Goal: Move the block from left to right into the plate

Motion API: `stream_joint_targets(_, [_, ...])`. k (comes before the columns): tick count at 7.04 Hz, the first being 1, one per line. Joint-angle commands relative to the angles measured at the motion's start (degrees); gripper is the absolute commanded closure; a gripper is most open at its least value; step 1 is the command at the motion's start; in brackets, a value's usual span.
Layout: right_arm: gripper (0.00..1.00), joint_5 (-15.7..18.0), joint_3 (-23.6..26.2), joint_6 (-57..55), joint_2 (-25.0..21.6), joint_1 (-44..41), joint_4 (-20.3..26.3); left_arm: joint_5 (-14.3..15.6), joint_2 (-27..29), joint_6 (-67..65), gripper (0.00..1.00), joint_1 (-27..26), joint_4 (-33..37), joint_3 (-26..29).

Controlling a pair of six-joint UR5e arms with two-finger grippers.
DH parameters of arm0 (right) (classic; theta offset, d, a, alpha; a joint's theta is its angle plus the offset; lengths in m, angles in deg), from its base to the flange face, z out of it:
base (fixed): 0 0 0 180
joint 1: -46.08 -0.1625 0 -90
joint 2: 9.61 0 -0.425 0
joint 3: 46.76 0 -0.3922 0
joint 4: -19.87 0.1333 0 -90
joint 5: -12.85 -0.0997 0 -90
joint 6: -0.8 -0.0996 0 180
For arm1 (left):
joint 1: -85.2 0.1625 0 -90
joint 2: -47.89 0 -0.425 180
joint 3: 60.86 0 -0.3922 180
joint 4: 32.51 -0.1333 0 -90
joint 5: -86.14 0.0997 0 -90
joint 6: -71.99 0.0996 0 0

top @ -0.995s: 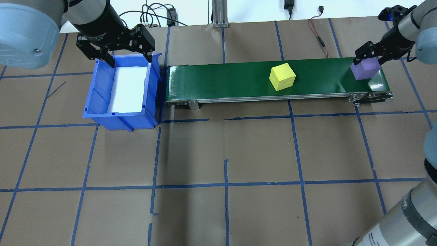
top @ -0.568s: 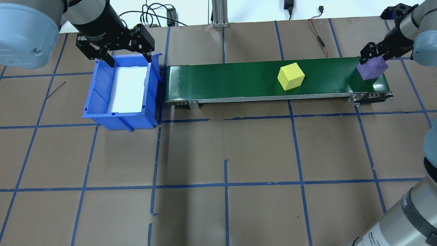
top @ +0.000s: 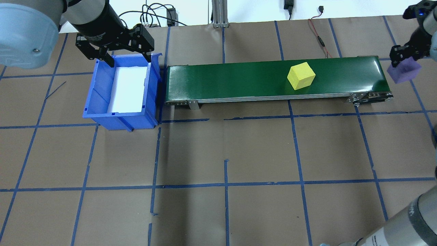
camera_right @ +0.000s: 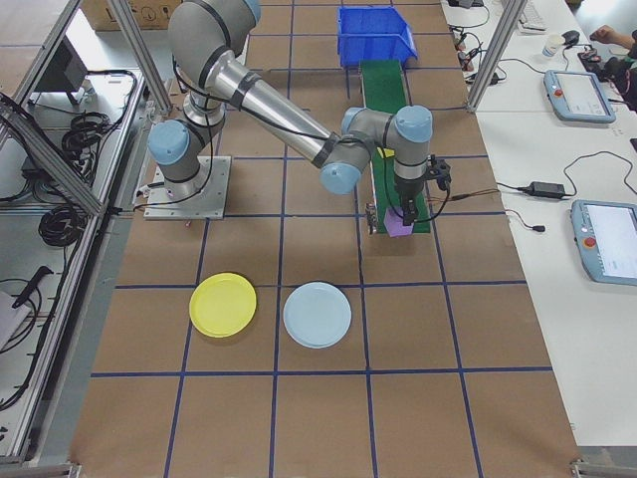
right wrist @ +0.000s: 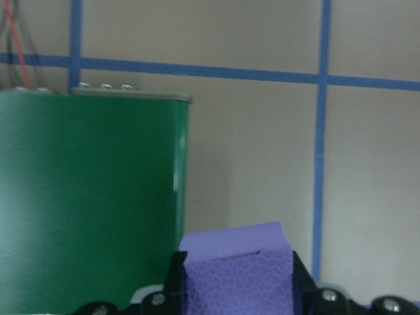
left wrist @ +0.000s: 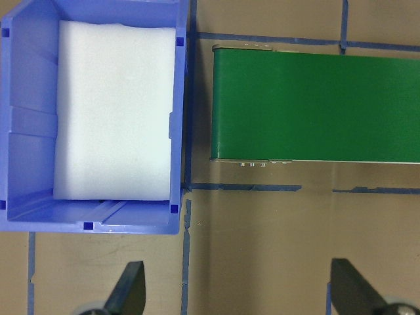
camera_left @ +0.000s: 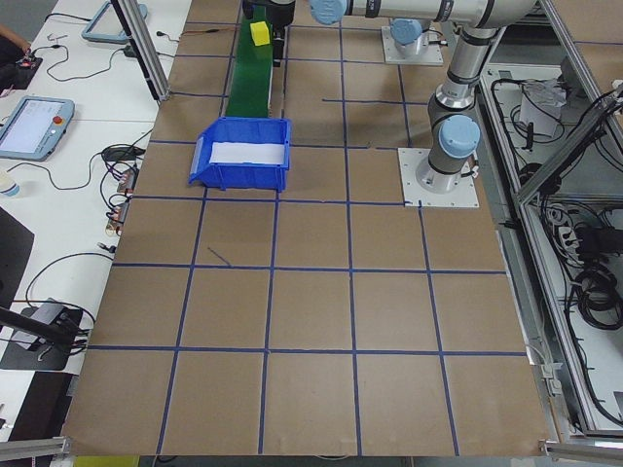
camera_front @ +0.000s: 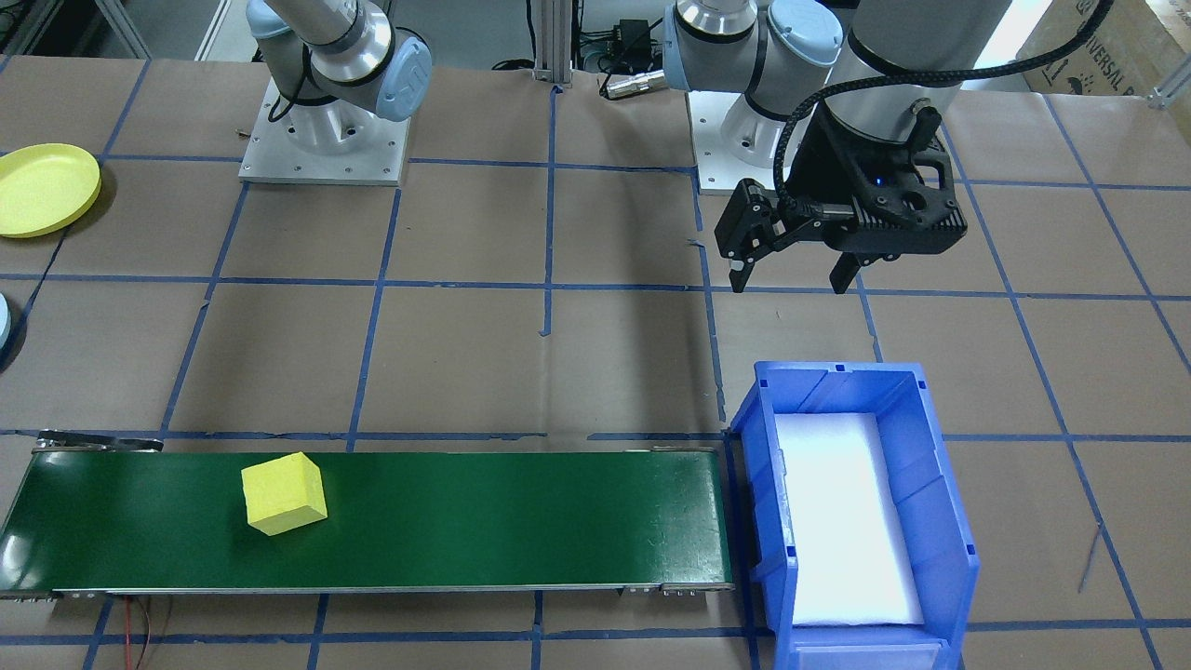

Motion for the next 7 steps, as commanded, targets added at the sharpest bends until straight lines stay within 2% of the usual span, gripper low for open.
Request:
stream_joint_targets(1, [0.74,-5.3,0.2,14.2,-0.5,11.6,0.0,0.0,0.0,0.0,0.0,-0.1,0.0,0.0])
stream_joint_targets(3, [0.74,-5.7,4.1,19.9,-0.5,21.5,1.0,-0.1,0.0,0.0,0.0,0.0,0.0,0.0])
stream_joint_targets(6, [0.68,-5.6,10.4,22.4,-0.5,29.4,1.0,-0.3,0.0,0.0,0.0,-0.1,0.0,0.0])
stream_joint_targets(7, [0.46,-5.7,10.8,22.5,-0.5,29.5,1.2,-0.4,0.0,0.0,0.0,-0.1,0.0,0.0])
